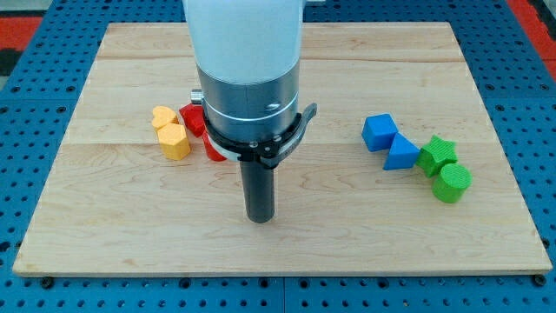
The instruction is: Push the red circle towards top of the board
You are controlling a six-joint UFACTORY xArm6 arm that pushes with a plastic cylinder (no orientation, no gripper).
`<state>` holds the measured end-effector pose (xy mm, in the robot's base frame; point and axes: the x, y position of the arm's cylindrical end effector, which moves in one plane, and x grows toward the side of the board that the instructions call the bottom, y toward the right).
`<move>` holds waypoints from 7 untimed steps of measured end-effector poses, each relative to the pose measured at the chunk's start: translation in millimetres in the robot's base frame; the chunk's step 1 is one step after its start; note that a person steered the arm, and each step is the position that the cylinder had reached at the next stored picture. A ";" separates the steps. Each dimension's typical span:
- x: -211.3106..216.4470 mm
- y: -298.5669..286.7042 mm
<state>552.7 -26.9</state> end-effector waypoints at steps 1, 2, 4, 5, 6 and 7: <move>0.0 -8.9; -0.1 -20.7; -24.0 -50.5; -47.3 -56.5; -85.3 -60.9; -119.0 -61.5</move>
<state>433.7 -88.4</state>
